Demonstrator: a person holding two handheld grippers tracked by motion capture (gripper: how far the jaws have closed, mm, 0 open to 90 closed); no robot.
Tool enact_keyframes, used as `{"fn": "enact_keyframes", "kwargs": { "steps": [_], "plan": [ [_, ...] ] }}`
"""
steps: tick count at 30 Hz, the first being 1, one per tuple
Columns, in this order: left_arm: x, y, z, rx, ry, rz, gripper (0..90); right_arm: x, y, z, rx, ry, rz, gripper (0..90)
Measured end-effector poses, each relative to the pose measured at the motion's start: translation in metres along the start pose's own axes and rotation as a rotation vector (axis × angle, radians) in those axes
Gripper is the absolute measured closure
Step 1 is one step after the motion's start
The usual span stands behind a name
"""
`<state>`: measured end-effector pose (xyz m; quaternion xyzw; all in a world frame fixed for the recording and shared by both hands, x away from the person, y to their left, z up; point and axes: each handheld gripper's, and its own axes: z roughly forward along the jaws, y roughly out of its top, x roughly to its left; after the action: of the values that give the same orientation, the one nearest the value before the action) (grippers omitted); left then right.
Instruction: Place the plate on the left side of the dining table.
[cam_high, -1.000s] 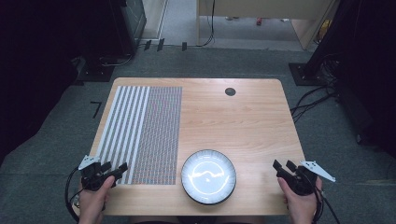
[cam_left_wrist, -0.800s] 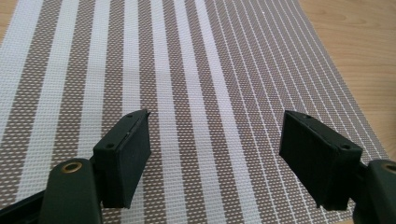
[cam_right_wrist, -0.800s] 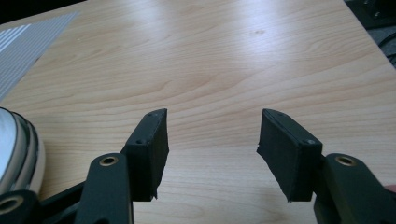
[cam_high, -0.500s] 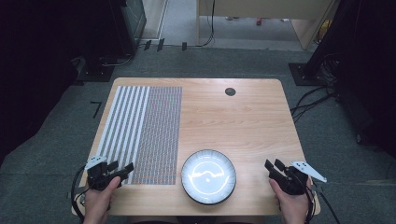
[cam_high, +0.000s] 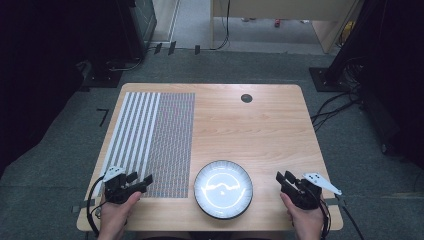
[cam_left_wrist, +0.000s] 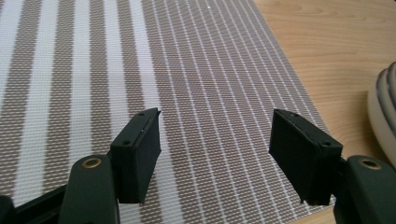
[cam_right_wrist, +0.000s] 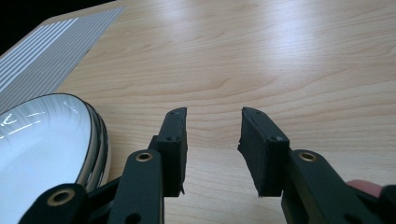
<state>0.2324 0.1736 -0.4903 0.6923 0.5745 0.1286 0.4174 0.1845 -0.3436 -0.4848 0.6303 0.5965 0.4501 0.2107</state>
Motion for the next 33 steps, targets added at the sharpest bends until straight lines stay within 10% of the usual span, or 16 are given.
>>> {"fn": "enact_keyframes", "kwargs": {
  "steps": [21,33],
  "plan": [
    [-0.061,0.049,0.020,-0.043,-0.139,0.067,42.7,0.016,0.035,0.017,-0.030,0.055,0.084,66.2],
    [-0.089,0.021,0.030,0.013,-0.240,0.098,44.6,0.036,0.021,0.020,0.000,0.104,0.084,71.8]
  ]
}}
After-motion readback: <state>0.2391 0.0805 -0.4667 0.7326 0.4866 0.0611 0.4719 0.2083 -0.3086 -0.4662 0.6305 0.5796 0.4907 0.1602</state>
